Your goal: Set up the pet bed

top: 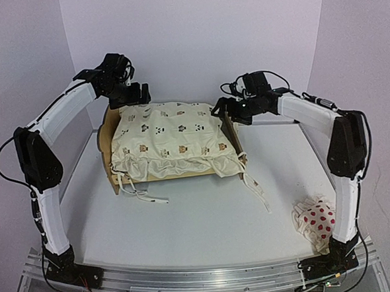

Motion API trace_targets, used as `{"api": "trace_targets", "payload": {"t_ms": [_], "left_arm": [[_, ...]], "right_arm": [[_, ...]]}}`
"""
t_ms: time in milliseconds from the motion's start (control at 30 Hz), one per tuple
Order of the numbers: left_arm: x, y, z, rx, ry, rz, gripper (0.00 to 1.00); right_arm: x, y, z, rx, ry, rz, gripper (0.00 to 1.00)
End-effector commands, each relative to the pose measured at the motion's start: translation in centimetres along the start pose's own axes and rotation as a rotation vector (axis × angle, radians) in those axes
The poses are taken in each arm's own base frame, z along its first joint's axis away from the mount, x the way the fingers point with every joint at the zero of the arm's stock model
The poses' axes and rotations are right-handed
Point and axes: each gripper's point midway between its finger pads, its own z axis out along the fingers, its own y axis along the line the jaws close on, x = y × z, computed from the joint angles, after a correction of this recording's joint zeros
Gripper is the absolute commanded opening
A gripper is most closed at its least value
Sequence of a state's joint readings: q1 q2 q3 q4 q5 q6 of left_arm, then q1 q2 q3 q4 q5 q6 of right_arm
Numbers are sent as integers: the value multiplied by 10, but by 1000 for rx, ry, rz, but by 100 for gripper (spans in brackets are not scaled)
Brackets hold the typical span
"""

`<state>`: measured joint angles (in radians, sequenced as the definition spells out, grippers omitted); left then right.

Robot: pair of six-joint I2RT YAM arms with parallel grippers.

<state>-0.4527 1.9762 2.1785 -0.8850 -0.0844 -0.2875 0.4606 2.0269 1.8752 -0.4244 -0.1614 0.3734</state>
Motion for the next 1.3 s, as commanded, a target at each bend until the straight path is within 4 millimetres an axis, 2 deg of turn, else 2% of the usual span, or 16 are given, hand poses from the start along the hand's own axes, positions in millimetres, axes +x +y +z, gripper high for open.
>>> {"api": "trace_targets", "payload": {"t_ms": [0,100,200,267,400,500,633,733,900,1033,1267], "left_arm": [[-7,9,-68,-68,-75,-7,99],[15,23,-81,-114,-55,-24,97],[44,39,-87,-168,-27,-33,97],[54,49,-100,-195,-34,-46,97],[77,69,-111,-266,-19,-62,98],[97,77,-109,-282,7,-60,98],[119,85,-98,-307,43,-58,96],[135,88,-87,-312,71,-54,91],[148,90,-76,-307,86,-50,77],[154,89,-68,-294,87,-41,67],[163,71,-61,-172,98,-37,47]], "right_arm": [[21,-30,-29,170,24,-41,97],[47,-45,-23,207,92,-36,92],[67,-55,-12,233,170,-25,84],[77,-61,-4,246,213,-13,80],[97,-68,10,248,284,18,75],[110,-74,17,272,322,20,67],[124,-85,18,310,353,16,49],[132,-89,15,331,366,11,32],[138,-96,-5,380,358,0,1],[149,-101,-20,405,367,5,0],[173,-107,-51,439,381,33,0]]}}
